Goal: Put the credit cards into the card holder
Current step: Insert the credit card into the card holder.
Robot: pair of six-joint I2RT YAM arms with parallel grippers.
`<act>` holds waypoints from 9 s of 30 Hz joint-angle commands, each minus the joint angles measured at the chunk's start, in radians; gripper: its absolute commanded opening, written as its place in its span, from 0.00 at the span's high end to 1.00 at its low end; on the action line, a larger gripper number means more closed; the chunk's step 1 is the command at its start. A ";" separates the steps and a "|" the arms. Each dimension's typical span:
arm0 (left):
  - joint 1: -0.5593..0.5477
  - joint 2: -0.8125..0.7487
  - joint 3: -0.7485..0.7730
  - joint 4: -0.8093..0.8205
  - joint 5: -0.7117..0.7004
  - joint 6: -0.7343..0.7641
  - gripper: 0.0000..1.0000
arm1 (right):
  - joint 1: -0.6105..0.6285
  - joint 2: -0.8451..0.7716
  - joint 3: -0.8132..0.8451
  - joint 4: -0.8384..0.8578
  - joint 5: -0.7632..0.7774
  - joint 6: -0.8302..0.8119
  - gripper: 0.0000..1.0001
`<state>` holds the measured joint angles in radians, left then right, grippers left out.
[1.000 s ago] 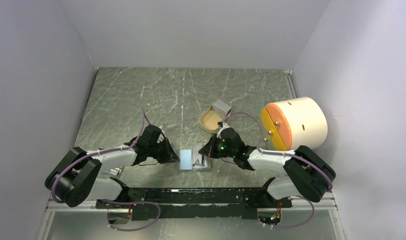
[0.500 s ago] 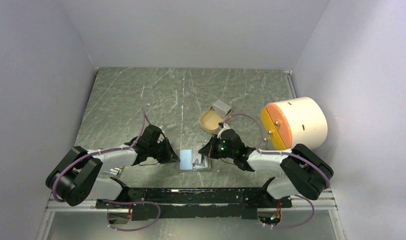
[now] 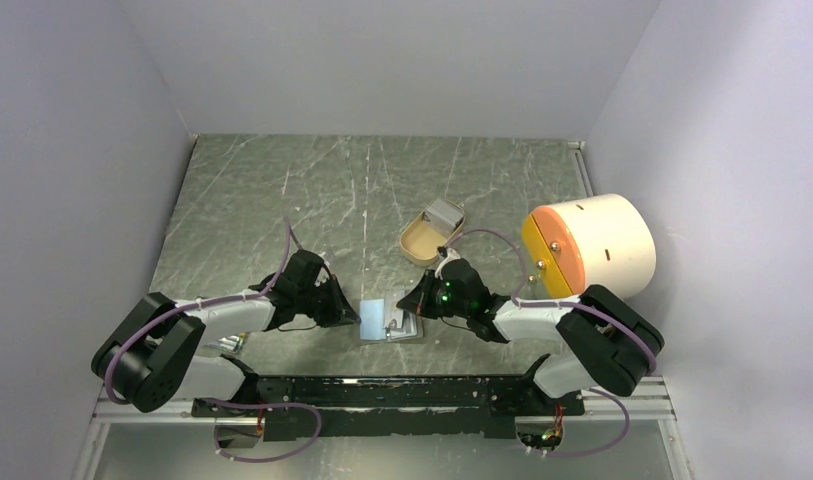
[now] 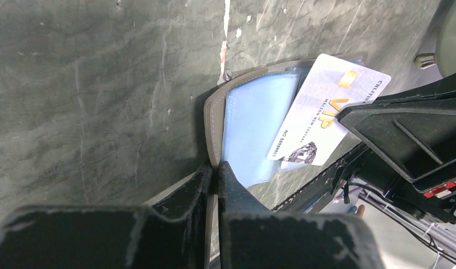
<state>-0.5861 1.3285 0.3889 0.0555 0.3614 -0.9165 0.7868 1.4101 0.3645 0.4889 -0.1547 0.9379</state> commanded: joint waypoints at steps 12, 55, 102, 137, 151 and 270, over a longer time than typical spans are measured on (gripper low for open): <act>0.000 -0.007 0.010 -0.023 -0.020 0.016 0.91 | 0.004 0.019 -0.031 0.001 -0.063 0.001 1.00; -0.001 -0.035 0.028 -0.005 0.031 0.042 0.91 | 0.019 0.092 0.080 -0.121 -0.081 -0.025 0.58; 0.002 -0.030 0.029 0.043 0.107 0.039 0.91 | 0.117 -0.256 0.065 -0.259 -0.198 -1.137 0.40; 0.032 -0.056 -0.004 0.037 0.123 0.053 0.91 | 0.379 -0.009 0.150 -0.323 0.120 -1.633 0.38; 0.032 -0.042 0.000 0.041 0.127 0.056 0.91 | 0.379 0.003 0.172 -0.275 0.116 -1.577 0.42; 0.033 -0.038 -0.024 0.080 0.100 0.018 0.91 | 0.211 0.019 0.187 -0.314 0.261 -0.064 0.36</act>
<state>-0.5552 1.2793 0.3603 0.1154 0.4374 -0.9058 1.0080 1.4513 0.5617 0.1799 0.0616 0.8787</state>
